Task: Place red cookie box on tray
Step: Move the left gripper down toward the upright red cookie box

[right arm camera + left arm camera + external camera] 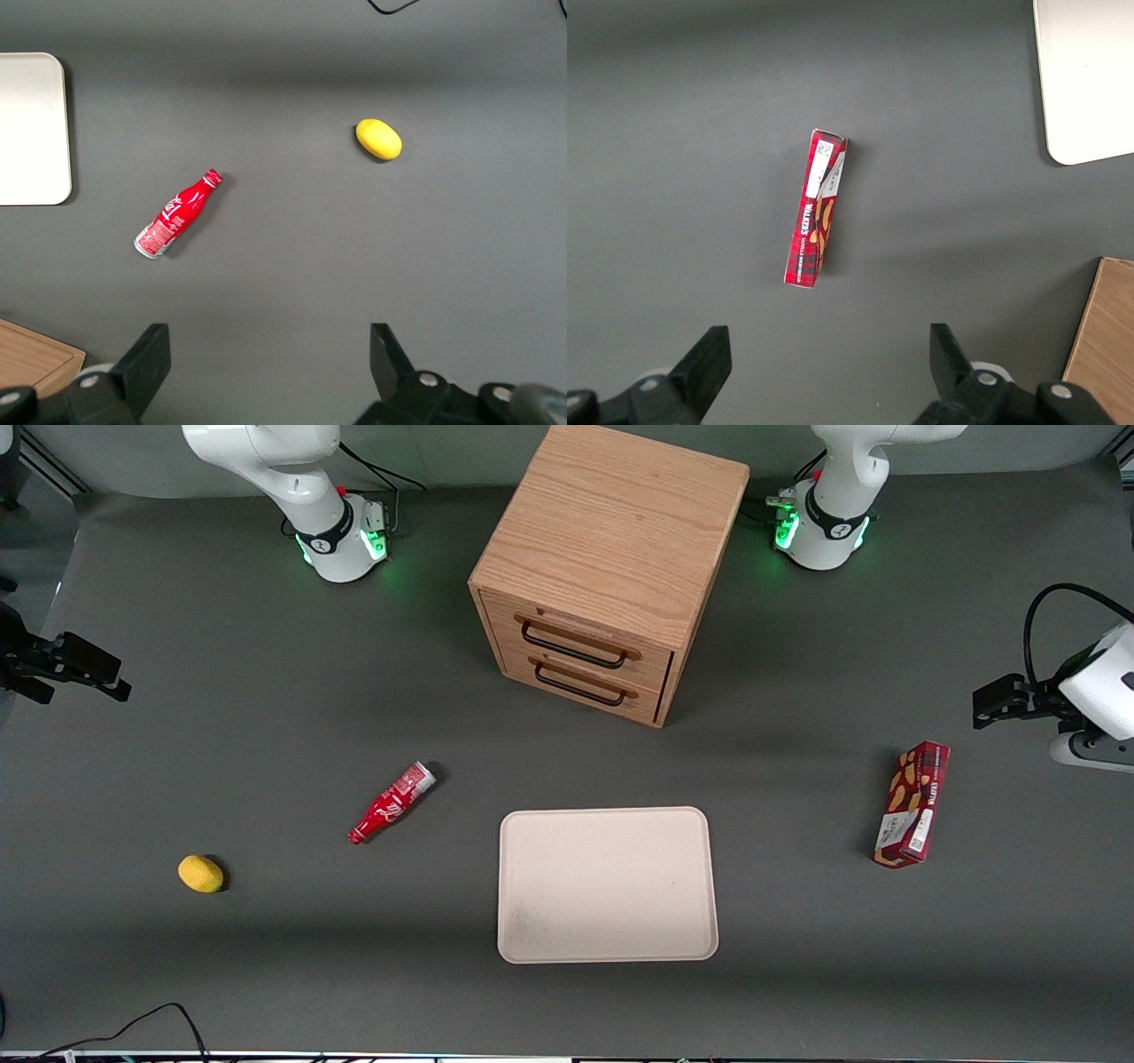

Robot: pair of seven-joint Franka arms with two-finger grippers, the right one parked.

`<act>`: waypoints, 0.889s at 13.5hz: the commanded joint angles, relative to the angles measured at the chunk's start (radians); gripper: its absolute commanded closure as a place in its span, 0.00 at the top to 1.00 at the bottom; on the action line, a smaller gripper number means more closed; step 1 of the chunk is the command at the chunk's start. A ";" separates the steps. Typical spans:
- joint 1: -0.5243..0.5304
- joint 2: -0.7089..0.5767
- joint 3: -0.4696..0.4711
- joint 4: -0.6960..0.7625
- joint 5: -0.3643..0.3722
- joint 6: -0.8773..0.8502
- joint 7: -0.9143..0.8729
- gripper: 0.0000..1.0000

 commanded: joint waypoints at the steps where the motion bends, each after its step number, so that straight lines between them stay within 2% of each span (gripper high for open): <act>1: -0.018 0.016 0.013 0.042 0.017 -0.041 -0.002 1.00; 8: -0.015 0.036 0.013 0.028 0.019 -0.065 0.008 1.00; 12: 0.023 0.083 0.014 0.011 0.017 -0.007 0.091 1.00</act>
